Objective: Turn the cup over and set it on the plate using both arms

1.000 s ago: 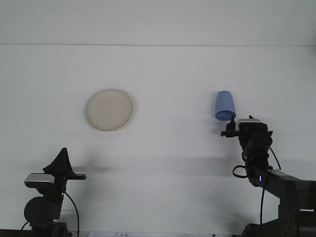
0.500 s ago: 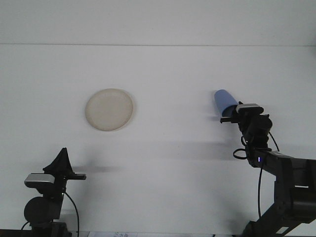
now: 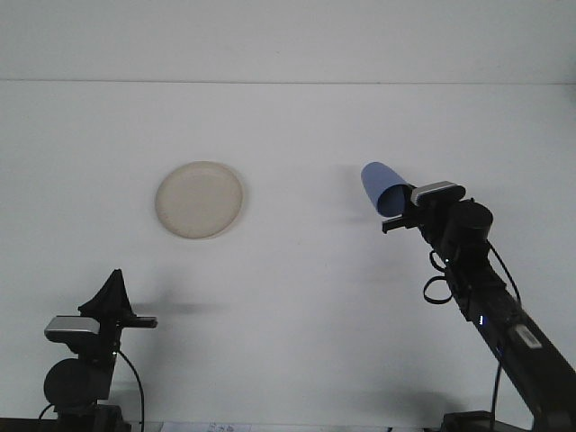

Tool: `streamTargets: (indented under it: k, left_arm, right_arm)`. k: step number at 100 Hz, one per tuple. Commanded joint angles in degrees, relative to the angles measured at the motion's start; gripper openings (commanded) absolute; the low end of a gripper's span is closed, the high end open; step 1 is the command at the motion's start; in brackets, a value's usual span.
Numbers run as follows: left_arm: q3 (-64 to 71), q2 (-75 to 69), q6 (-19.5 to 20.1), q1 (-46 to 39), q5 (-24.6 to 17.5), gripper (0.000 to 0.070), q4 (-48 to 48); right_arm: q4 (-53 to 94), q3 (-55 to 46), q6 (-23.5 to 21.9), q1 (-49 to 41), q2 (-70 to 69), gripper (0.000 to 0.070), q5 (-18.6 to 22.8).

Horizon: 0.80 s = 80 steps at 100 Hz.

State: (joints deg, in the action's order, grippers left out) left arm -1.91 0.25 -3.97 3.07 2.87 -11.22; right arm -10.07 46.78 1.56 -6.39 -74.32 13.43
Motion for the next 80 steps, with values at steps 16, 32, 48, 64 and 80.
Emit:
streamTargets:
  k: [16, 32, 48, 64, 80]
  left_arm:
    - [1.09, -0.07, -0.15, 0.0, 0.13, 0.0016, -0.83]
    - [1.09, -0.07, -0.17, 0.0, 0.13, 0.0016, -0.83]
    - [1.09, -0.07, -0.17, 0.0, 0.13, 0.0016, -0.85]
    - [1.09, -0.07, -0.17, 0.0, 0.13, 0.0016, -0.83]
    - [1.09, -0.07, -0.17, 0.0, 0.13, 0.0016, -0.83]
  right_arm:
    - [47.91, 21.81, 2.38, -10.64, 5.03, 0.0, -1.6]
    - [69.64, 35.21, 2.71, -18.56, 1.55, 0.0, -8.13]
    - [80.52, 40.94, 1.88, -24.24, -3.69, 0.0, -10.69]
    - [81.72, 41.07, 1.14, -28.39, -9.55, 0.0, -10.56]
    - [81.68, 41.07, 0.72, -31.8, -16.13, 0.0, -10.43]
